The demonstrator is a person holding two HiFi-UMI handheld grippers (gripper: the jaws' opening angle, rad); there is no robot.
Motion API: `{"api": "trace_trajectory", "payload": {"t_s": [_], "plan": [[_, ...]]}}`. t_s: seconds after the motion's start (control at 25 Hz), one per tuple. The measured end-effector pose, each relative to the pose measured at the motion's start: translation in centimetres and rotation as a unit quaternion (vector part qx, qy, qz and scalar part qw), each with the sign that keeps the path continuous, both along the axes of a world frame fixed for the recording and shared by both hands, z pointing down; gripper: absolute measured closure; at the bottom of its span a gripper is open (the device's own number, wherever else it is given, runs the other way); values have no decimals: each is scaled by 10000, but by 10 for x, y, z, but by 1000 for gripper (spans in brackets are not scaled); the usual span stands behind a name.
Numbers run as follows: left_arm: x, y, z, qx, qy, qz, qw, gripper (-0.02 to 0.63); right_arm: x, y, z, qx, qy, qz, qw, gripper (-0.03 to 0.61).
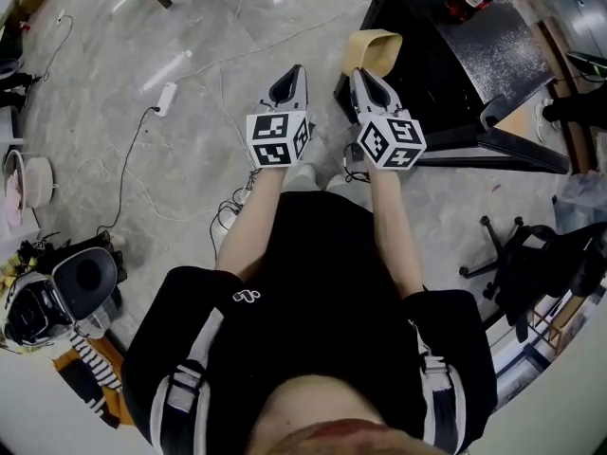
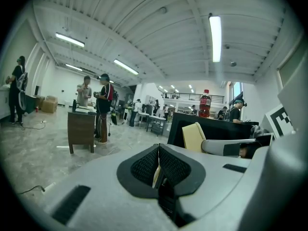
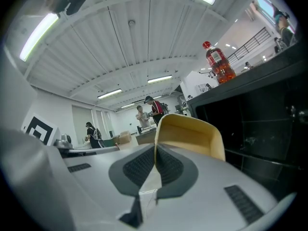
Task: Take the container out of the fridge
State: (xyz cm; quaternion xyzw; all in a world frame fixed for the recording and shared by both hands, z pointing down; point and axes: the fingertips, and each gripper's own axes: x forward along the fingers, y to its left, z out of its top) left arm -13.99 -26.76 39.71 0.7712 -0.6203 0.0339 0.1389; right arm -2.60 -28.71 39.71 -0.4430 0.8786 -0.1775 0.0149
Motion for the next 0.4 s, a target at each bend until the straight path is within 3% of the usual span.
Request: {"api": "trace_trajectory", "payload": {"t_s": [0.4], "plan": [[2,-1,6,-24,22,-46,10000,604,0,-1,4,33,54,-83,9999,563]]}}
